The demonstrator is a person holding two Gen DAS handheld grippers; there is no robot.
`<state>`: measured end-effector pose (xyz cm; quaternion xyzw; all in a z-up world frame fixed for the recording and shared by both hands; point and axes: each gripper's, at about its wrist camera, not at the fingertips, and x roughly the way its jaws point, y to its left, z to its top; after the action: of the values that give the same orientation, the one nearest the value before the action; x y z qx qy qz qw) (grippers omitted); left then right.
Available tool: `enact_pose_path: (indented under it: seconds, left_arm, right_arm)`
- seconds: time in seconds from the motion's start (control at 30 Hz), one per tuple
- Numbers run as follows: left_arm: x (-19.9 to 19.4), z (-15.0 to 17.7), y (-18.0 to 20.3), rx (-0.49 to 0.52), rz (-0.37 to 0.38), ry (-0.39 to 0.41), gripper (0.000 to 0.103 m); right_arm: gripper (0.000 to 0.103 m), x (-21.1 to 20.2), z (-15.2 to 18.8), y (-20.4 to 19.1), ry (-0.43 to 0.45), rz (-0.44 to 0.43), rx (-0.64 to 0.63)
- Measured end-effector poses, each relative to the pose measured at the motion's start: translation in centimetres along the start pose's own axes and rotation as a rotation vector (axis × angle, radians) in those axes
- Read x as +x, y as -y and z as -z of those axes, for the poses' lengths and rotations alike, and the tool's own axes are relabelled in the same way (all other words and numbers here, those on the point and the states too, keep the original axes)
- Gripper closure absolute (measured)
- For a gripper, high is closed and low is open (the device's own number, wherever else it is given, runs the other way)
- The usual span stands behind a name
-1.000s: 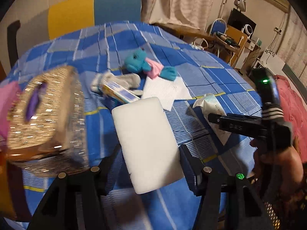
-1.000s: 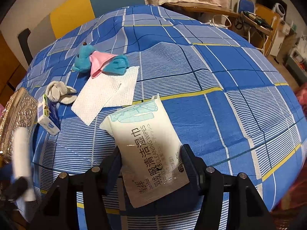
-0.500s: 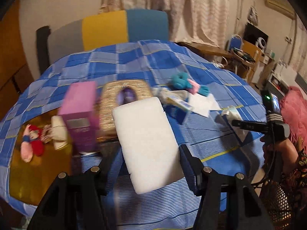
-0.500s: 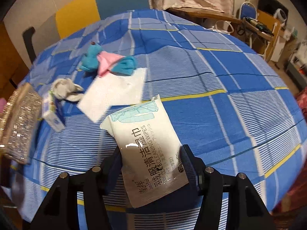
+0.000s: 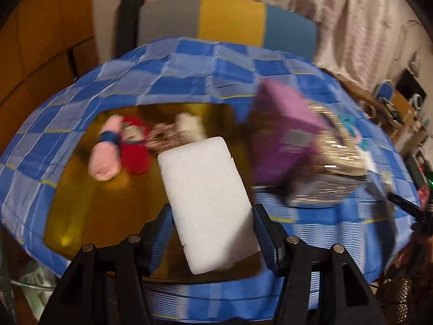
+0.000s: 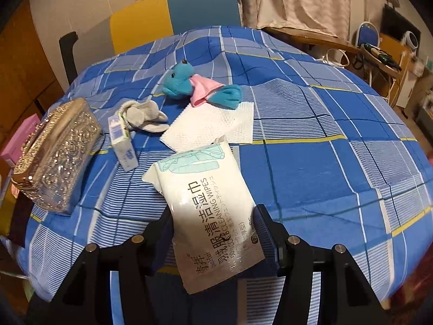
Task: Organize soft objects
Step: 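Carry the white sponge into the gold tray and open the left tool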
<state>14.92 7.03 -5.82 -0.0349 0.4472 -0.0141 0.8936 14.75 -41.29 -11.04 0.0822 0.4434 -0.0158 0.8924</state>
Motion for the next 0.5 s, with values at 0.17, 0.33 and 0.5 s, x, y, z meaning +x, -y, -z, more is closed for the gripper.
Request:
enact_pose_path:
  seconds: [0.17,0.33,0.5]
  left_arm:
    - [2.0,-0.2,-5.1,-0.016,-0.07,-0.049,0.044]
    - [4.6,0.2,-8.8,-0.012,-0.096,-0.115,0.043]
    - [6.1,0.4,-11.1,-0.006,-0.115,-0.153,0.043]
  right_arm:
    - [0.046,-1.3,0.9,-0.5,0.03,-0.014,0.038]
    - [0.047,-2.0,2.0,-0.6,0.033,-0.027,0.093]
    - [0.048,-2.8,2.8,-1.0,0.034,-0.032,0.126]
